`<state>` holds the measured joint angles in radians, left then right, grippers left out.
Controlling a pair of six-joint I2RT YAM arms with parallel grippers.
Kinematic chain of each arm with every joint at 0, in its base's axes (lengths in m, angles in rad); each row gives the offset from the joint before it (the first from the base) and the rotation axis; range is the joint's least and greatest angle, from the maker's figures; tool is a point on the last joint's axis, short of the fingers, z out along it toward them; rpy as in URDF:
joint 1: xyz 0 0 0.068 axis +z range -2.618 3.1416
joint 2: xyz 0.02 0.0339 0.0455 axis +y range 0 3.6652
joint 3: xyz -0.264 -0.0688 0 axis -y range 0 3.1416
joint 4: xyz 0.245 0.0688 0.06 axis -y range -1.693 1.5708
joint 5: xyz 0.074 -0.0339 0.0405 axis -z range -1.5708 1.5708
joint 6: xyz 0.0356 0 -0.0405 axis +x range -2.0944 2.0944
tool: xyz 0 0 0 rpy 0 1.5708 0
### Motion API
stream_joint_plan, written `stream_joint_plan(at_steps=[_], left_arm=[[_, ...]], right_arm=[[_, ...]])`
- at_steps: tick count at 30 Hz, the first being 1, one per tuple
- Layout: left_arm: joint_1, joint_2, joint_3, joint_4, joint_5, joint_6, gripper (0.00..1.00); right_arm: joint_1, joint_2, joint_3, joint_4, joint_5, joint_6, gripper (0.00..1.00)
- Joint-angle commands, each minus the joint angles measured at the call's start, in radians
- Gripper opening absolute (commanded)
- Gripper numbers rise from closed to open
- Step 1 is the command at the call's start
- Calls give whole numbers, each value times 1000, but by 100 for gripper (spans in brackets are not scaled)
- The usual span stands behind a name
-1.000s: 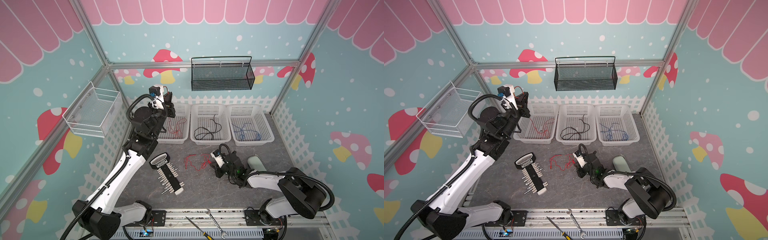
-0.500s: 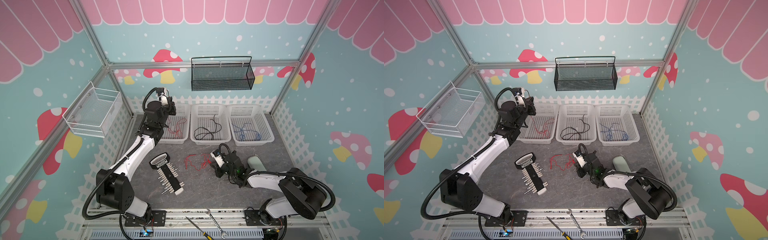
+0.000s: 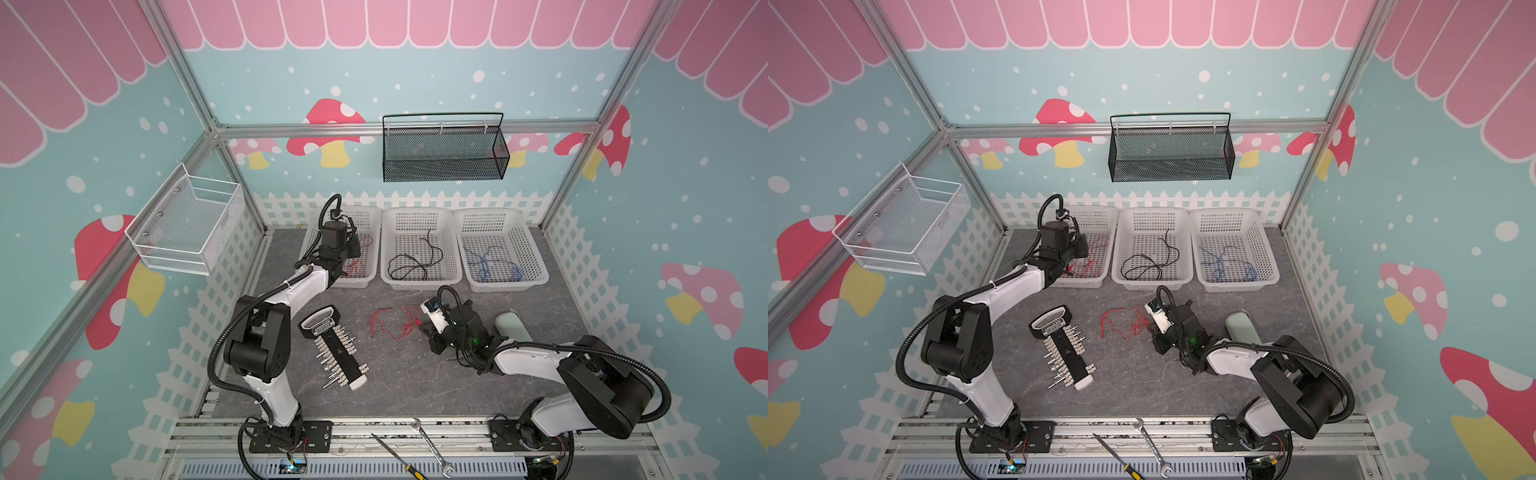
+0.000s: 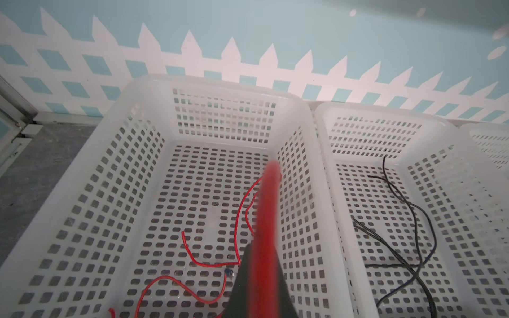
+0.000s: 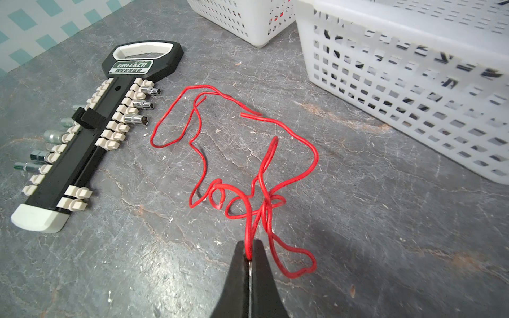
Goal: Untangle the cables
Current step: 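Carry the red wire with the left gripper into the basket nearest its side and release, then lift the red wire tangle with the right gripper and drop it into the same basket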
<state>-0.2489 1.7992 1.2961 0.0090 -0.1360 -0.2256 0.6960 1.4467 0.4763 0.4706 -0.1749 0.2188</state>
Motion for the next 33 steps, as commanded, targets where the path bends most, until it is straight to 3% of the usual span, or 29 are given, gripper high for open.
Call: stream_joint_plan(at_steps=[1,4,9,19,23,24,33], left_arm=[[7,27,59,-90,-25,-40,0],[6,44,62,-114,-25,-48,8],[4,27,39,-119,-56,-55,36],[2,-54,9,-107,-45,-56,58],[-3,-95,-7,-96,-14,-60,94],[-6,-107,-14,-92,-7,-57,98],[-63,-286,-152,-33,-12,-9,99]], right_arm=[[7,-15,19,13,2,7,0],[7,-15,15,22,2,12,0],[7,-18,13,26,6,13,0],[8,-14,8,37,5,19,0],[8,-15,8,38,2,17,0],[9,-14,7,38,2,17,0],[8,-21,22,22,-19,-11,0]])
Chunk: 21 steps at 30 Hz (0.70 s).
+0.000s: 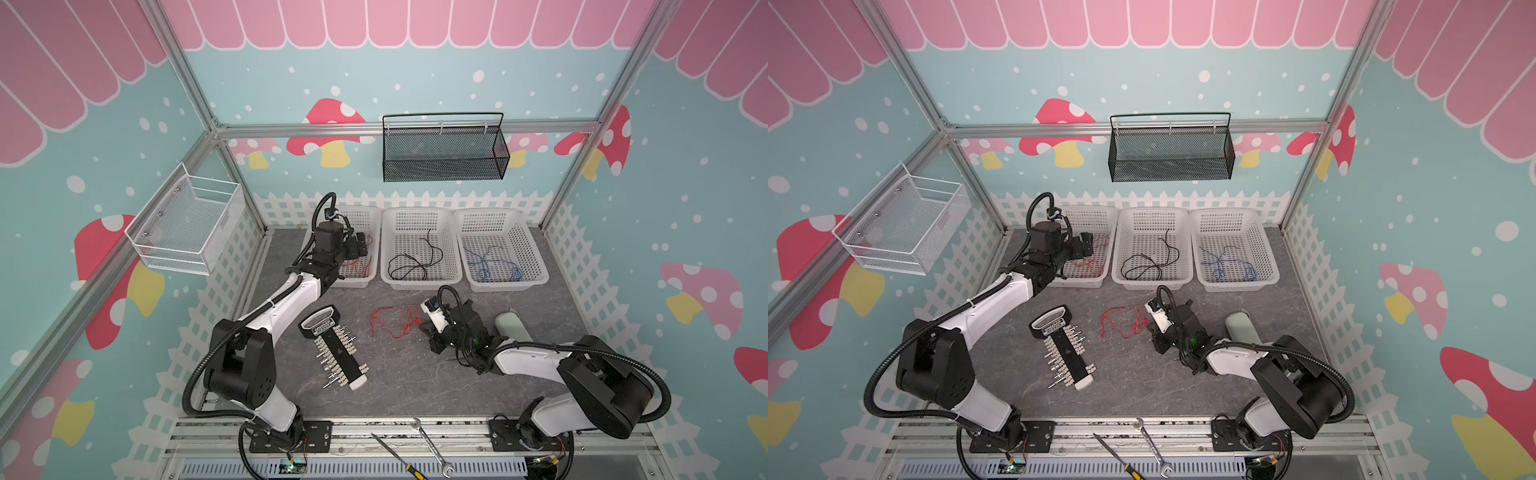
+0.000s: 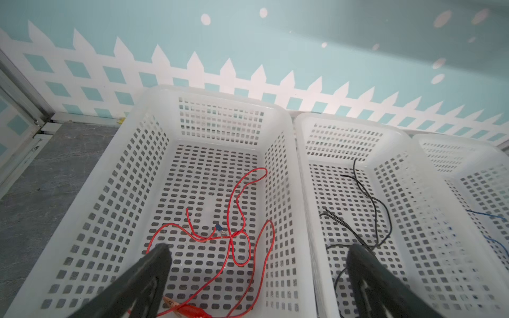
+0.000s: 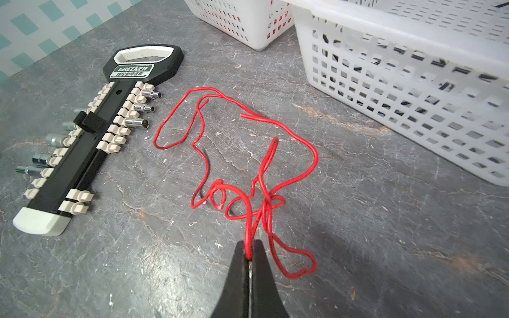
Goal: Untangle the cables
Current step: 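Lift the red wire tangle with the right gripper and drop it into the same basket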
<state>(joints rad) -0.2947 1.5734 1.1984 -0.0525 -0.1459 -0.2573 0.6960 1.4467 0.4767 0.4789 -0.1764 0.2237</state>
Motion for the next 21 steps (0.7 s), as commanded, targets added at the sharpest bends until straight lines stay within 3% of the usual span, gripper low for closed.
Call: stream_joint_plan(at_steps=[1,9,16,21], left_arm=[[-25,-90,-97,44,-6,24,99],[-42,-314,-370,116,-127,6,99],[-40,-446,-467,61,-255,-19,99],[-34,-582,-528,42,-300,-55,99]], right_arm=[[10,-22,30,-1,-24,-33,0],[10,-98,138,-134,-86,-165,0],[10,-145,308,-242,-154,-249,0],[10,-116,449,-307,-138,-307,0]])
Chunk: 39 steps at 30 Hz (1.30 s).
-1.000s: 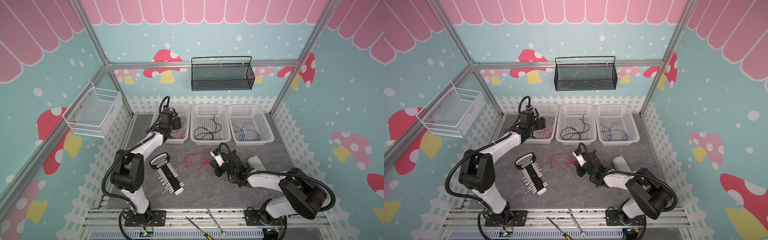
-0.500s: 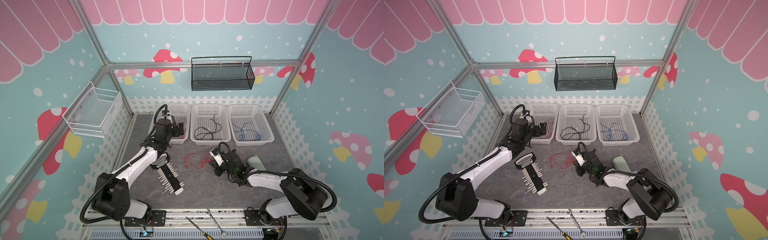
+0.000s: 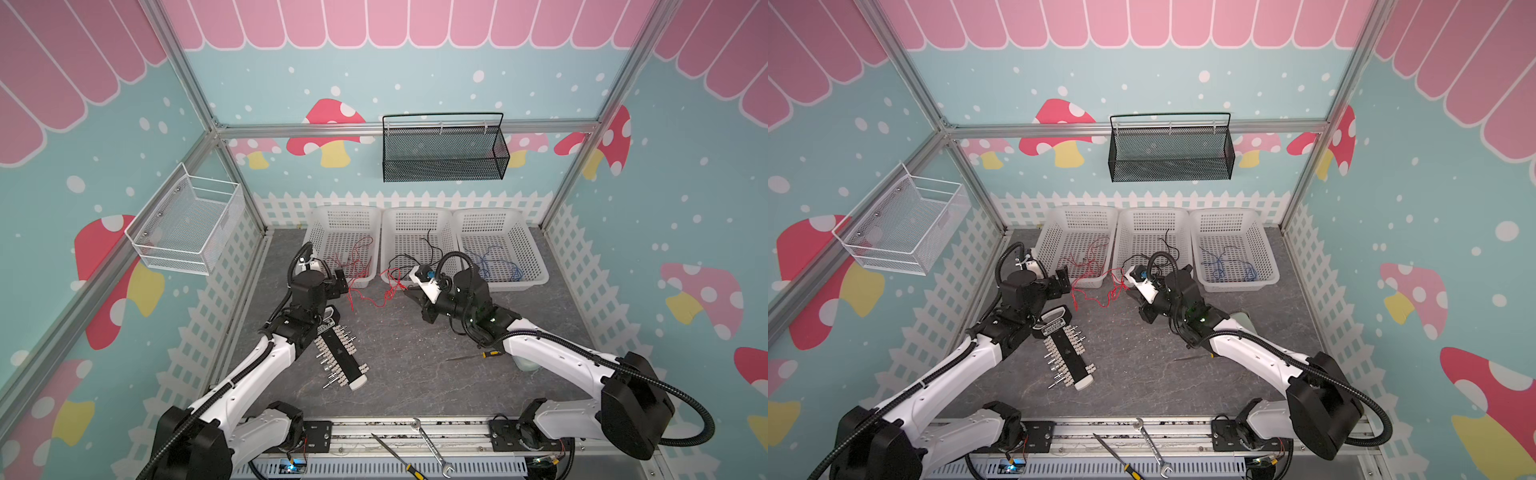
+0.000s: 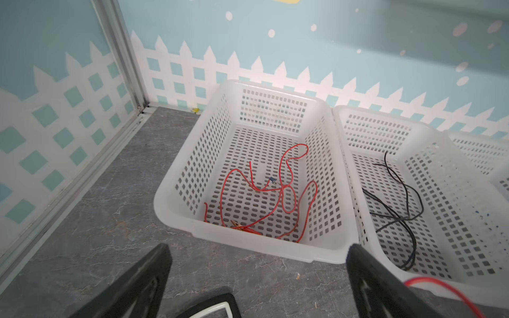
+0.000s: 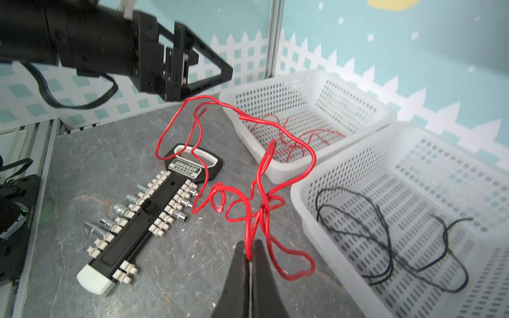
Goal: Untangle the cables
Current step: 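Lift the red wire tangle with the right gripper and drop it into the same basket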
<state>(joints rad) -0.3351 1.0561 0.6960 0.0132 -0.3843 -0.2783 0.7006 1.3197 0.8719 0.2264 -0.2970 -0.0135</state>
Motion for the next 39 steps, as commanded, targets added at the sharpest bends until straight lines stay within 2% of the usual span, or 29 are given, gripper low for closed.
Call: stream_joint_plan(at_steps=[1,8,13,19,26,34,39], left_arm=[[7,-93,-36,-25,-62,-36,99],[11,-295,-100,-80,-102,-78,99],[15,-378,-122,-87,-35,-73,99],[15,-379,-127,-78,36,-88,99],[16,-339,-132,-60,54,-89,99],[16,-306,-148,-52,59,-104,98],[22,-313,-149,-57,59,-99,98]], right_arm=[[5,21,72,-54,-19,-81,0],[5,190,258,-35,2,-84,0],[4,367,424,-23,22,-54,0],[4,571,623,-24,31,-36,0],[5,793,798,-21,-5,-16,0],[5,876,862,-21,12,-11,8],[5,888,871,-19,4,-8,22]])
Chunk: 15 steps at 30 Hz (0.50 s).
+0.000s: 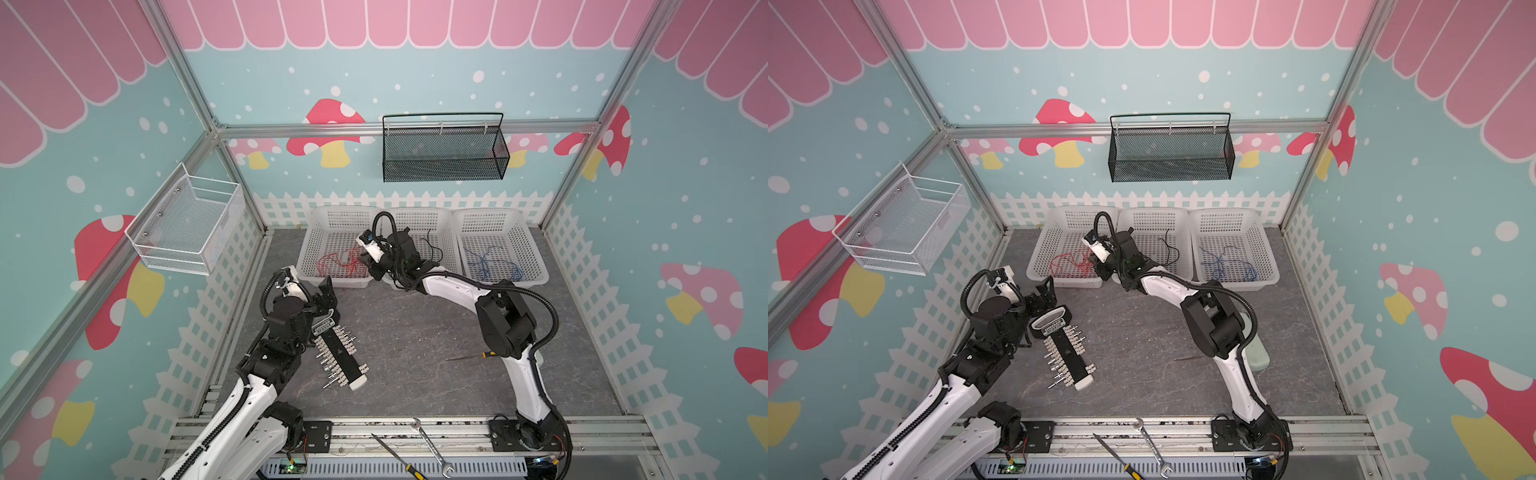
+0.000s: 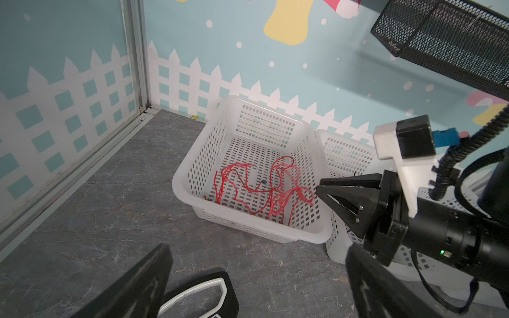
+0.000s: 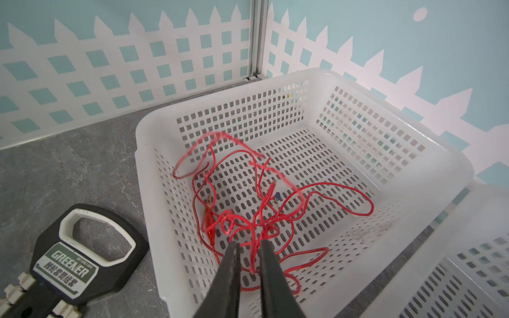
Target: Untangle the cables
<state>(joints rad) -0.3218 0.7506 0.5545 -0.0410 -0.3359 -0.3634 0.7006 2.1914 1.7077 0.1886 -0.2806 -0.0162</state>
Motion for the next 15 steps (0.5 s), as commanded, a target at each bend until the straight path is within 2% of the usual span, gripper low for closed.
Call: stream_joint_plan(at_steps=[1,9,15], left_arm=[[11,-12,-7,-2,11,-14,98],[25,-22,-17,-4,11,-9,98],[33,-5,-29,23,-22,-14,98]], right_arm=[[5,17,35,20,-18,-5,25],[5,-50,-15,34,-15,-9,28],[4,-211,-182,51,70,-28,29]])
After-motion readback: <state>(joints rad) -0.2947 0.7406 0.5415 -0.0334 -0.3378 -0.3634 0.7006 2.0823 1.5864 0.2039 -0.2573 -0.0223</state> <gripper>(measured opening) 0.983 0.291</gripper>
